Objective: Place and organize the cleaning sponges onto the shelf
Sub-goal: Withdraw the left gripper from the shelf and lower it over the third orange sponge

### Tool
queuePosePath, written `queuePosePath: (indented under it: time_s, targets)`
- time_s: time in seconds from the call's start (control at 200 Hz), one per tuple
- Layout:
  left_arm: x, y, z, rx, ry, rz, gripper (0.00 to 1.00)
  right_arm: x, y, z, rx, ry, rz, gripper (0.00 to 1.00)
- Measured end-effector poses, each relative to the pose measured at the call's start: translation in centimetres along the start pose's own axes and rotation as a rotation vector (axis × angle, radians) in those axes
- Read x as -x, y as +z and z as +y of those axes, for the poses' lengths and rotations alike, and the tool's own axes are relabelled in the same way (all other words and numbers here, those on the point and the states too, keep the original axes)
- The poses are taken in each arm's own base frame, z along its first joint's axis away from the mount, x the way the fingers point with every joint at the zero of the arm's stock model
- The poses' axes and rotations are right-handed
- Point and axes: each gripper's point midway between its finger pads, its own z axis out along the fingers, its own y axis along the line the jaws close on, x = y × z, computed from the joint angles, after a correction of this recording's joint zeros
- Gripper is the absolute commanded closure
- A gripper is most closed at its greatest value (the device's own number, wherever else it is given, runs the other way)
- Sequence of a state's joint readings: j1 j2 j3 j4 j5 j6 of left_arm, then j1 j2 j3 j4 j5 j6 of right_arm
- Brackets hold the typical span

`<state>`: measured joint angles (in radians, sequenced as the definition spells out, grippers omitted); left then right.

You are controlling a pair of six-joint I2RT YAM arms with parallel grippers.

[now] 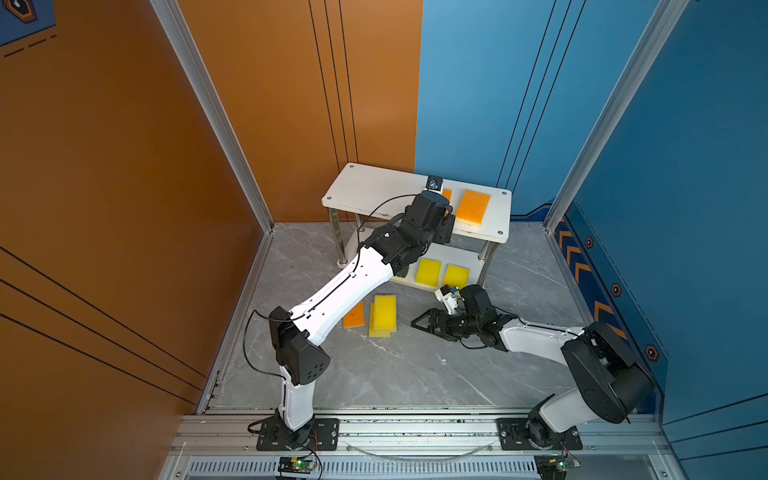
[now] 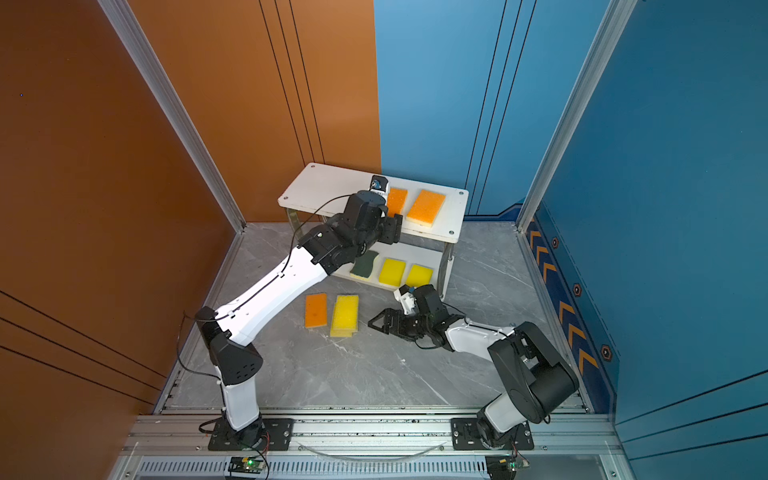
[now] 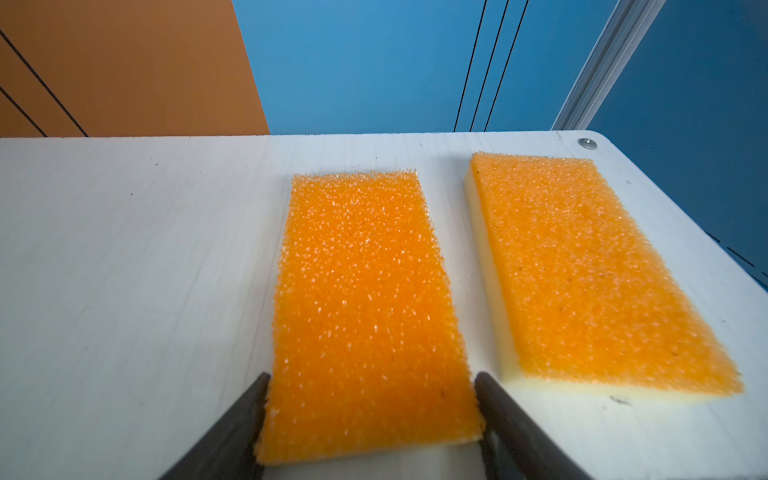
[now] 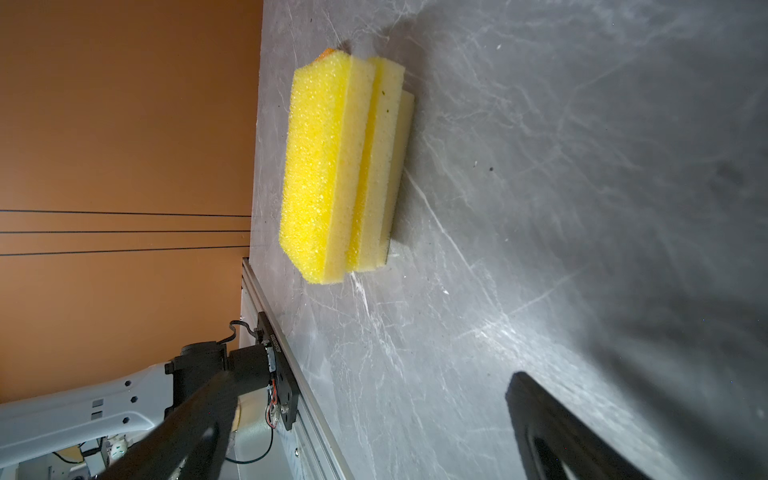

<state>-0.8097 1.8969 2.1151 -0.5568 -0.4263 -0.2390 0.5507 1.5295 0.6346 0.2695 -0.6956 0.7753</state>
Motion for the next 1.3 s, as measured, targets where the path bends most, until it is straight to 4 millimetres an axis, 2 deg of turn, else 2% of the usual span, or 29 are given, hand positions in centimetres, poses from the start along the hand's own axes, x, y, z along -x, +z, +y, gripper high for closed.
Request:
queuePosePath:
  time_s: [0.376,0.886,1.142,1.167,1.297]
  targets:
    - [0.1,-0.2,-0.1,-0.003,0.000,-0.003,0.19,-0.1,0.0,-0.1,-0.001,0.001,0.001,0.00]
    - [1.2,-2.6,0.2,-0.016,-0.010,-0.031,0.15,-0.1,0.0,-0.1,-0.001,0.001,0.001,0.00]
    - [1.8,-4.6,0.4,-0.015,-0.007,-0.053,0.15,-0.1,0.0,0.0,0.000,0.000,0.002,0.00]
    - [1.8,-4.9,0.4,-0.017,-0.005,-0.055,0.10,-0.1,0.0,0.0,0.000,0.001,0.002,0.00]
    - [2.0,-6.1,1.0,-0.020,-0.006,-0.063,0.06,-0.1,-0.1,0.3,0.005,-0.006,0.000,0.00]
